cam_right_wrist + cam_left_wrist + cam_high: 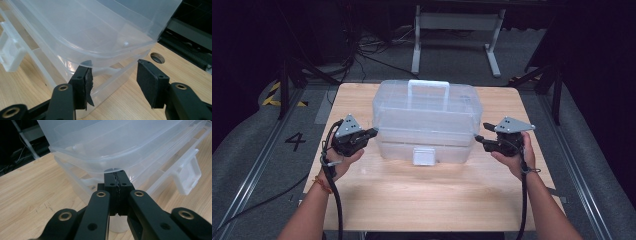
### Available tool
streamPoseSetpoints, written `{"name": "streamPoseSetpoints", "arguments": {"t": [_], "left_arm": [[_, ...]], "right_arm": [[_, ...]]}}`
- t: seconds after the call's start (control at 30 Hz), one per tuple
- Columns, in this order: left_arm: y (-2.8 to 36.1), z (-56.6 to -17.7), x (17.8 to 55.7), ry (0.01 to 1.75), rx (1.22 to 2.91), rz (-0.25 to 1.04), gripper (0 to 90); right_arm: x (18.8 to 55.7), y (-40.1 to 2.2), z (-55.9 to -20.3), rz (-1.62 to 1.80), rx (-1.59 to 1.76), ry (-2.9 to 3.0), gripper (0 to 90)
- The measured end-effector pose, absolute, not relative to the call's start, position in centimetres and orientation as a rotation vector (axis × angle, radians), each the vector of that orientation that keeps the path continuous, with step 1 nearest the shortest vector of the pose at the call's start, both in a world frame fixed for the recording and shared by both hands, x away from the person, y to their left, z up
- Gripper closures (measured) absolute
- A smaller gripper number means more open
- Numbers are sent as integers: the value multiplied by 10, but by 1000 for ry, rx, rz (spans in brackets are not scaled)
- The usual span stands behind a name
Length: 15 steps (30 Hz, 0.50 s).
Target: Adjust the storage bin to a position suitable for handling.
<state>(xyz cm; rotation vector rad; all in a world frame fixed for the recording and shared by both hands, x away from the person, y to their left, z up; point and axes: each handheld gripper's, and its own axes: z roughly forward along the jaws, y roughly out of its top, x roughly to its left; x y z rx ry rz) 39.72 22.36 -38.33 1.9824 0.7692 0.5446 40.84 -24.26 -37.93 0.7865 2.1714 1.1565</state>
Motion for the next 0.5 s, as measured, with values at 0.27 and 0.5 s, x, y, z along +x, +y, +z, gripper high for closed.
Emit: {"name": "streamPoseSetpoints", "arguments": {"t": [0.27,0.5], "left_arm": [[226,-386,398,779,1966,552,851],[226,-392,400,785,1986,537,831]], "right_arm": [[408,-242,-378,1180,784,2105,487],[408,-242,-372,1209,781,2039,501]]}}
